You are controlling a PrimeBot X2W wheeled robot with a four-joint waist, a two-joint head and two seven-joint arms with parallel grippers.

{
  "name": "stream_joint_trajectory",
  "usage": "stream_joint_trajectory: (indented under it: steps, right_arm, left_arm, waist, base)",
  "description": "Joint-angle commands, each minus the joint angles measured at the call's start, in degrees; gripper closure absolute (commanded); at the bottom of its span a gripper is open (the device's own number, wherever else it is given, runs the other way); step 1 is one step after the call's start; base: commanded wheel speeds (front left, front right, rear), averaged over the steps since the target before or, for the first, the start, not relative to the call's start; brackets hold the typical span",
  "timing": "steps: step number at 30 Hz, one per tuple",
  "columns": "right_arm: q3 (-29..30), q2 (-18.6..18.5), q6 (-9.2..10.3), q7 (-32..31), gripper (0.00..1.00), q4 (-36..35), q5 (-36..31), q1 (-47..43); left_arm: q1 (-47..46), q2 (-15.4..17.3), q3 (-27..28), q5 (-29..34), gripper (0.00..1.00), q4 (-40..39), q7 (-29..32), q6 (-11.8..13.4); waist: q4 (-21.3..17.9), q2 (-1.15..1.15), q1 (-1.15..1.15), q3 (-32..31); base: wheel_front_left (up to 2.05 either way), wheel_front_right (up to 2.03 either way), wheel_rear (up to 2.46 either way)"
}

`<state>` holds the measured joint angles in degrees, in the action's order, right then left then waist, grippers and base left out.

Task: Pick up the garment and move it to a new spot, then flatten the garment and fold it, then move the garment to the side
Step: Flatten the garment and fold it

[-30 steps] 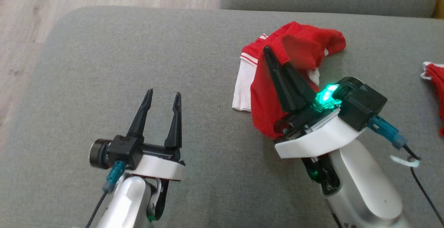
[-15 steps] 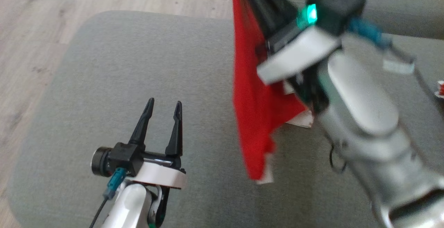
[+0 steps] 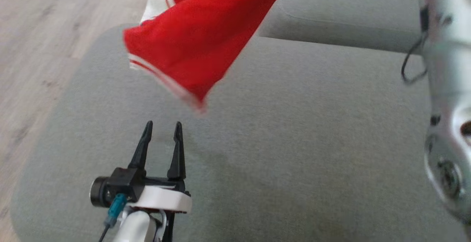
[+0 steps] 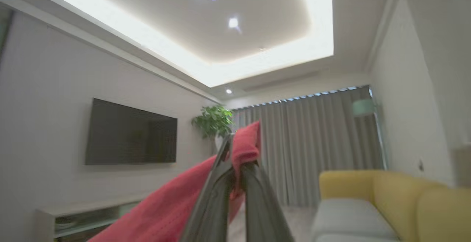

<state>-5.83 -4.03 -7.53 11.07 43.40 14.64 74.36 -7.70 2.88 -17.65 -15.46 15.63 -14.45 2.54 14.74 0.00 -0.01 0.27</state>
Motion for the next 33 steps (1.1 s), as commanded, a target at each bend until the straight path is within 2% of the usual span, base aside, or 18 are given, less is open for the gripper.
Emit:
stream_joint_trajectory:
  steps: [1,9,14,15,18,20,26,30,33]
  right_arm:
    - [1.31,1.13,0.04,-0.81,1.0,-0.21,-1.2,-2.94]
    - [16.2,0.44,0.04,-4.28,1.0,1.64,-6.23,-28.68]
    - [24.67,0.74,0.04,-4.41,1.0,0.39,-7.03,-38.59]
    - [26.12,0.81,0.04,-4.34,0.01,-0.08,-7.35,-39.56]
    - [29.0,1.03,0.04,-4.81,0.0,-1.43,-7.44,-40.89]
    - [28.7,1.1,0.04,-4.72,0.0,-2.57,-6.48,-41.09]
    - [19.72,1.13,0.04,-2.85,0.0,-9.04,-0.89,-42.23]
    - [10.91,1.14,0.04,-0.81,0.0,-18.67,-0.3,-46.41]
    - [7.23,1.14,0.04,0.28,0.0,-26.06,-0.44,-51.93]
  left_arm:
    - [-2.31,0.0,2.19,0.53,0.0,-2.34,-0.55,0.08]
    - [-4.24,0.0,2.49,0.9,0.0,-3.74,-0.55,-0.3]
    - [-5.66,0.0,1.85,1.03,0.0,-3.6,-0.55,-0.24]
    - [-5.88,0.0,1.81,1.09,0.0,-3.51,-0.55,-0.26]
    - [-6.49,0.0,1.93,1.3,0.0,-3.18,-0.55,-0.34]
    - [-6.9,0.0,2.04,1.49,0.0,-2.89,-0.55,-0.48]
    - [-7.82,0.0,2.47,1.82,0.0,-2.24,-0.55,-0.64]
    - [-8.11,0.0,3.05,1.8,0.0,-1.67,-0.55,-0.57]
    - [-8.03,0.0,3.51,0.98,0.0,-1.33,-0.55,-0.48]
  waist:
    - [-1.8,0.0,0.01,0.78]
    - [-5.91,0.0,0.01,4.87]
    - [-6.84,0.0,0.01,6.78]
    - [-6.97,0.0,0.01,6.95]
    - [-7.33,0.0,0.01,7.16]
    - [-7.52,0.0,0.01,7.04]
    - [-8.62,0.0,0.01,6.01]
    - [-9.54,0.0,0.01,5.27]
    - [-10.07,0.0,0.01,4.88]
  base:
    - [0.0,0.0,0.0]
    - [0.0,0.0,0.0]
    - [0.0,0.0,0.0]
    - [0.0,0.0,0.0]
    - [0.0,0.0,0.0]
    - [0.0,0.0,0.0]
    - [0.0,0.0,0.0]
    - [0.0,0.0,0.0]
    - [0.0,0.0,0.0]
